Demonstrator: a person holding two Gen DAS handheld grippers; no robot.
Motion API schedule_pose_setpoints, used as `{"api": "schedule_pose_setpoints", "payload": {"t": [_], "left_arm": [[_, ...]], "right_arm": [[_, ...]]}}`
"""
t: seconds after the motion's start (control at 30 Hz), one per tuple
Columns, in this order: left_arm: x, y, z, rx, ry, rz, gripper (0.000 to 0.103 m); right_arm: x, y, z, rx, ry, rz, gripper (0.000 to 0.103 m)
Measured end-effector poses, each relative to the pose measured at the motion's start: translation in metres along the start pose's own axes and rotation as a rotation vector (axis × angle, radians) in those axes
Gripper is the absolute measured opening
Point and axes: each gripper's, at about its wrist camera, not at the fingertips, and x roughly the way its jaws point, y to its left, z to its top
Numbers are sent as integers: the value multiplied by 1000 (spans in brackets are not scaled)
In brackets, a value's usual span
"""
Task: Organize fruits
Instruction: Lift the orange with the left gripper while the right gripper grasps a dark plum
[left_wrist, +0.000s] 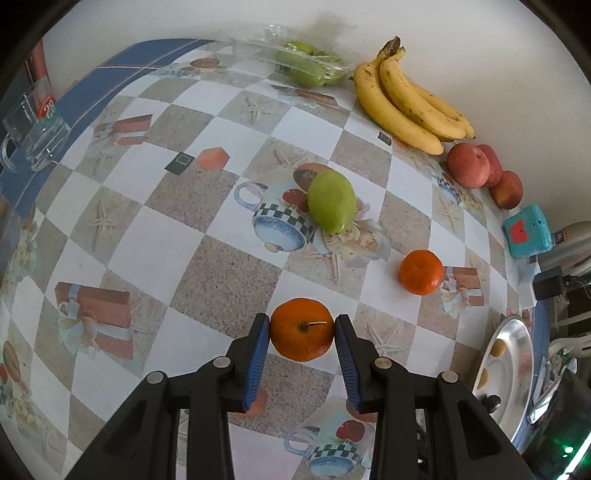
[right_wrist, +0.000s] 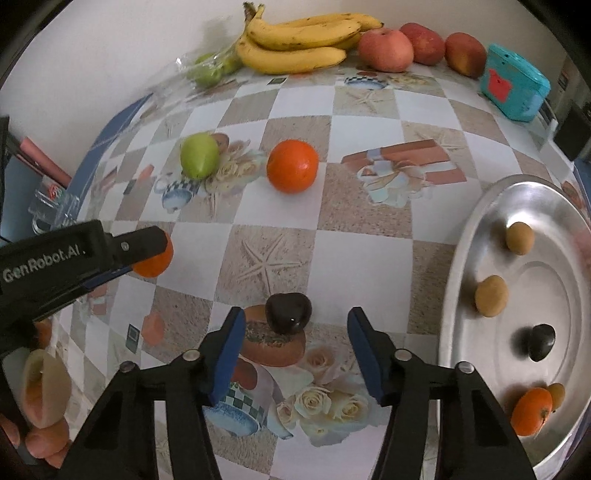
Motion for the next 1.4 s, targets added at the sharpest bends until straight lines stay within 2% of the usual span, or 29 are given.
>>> {"api": "schedule_pose_setpoints", "payload": {"t": [0.13,0.2,0.27,0.4,0.67,1.03,1.4], "left_arm": [[1,2,1,-8,5,-1,39],[1,2,1,-10,8,-4,39],[0,2,1,-12,10,-8,39],[0,2,1,-13,10,-7,39],[0,2,1,-16,10,-8,39],[-1,3,2,-21,5,-8,39],[-12,9,5,-57,-28,-21,39]], "right_arm": [[6,5,-3,-26,10,-28,54],[6,6,-5,-29,10,-31,48],[7,6,-6,-34,11,-37,47],[8,7,-9,-36,9,-42,35],[10,8,-13,-29,8,-20,27],[5,4,-12,-7,-2,0,26],[-32,0,-5,26,-104,52,26]]}}
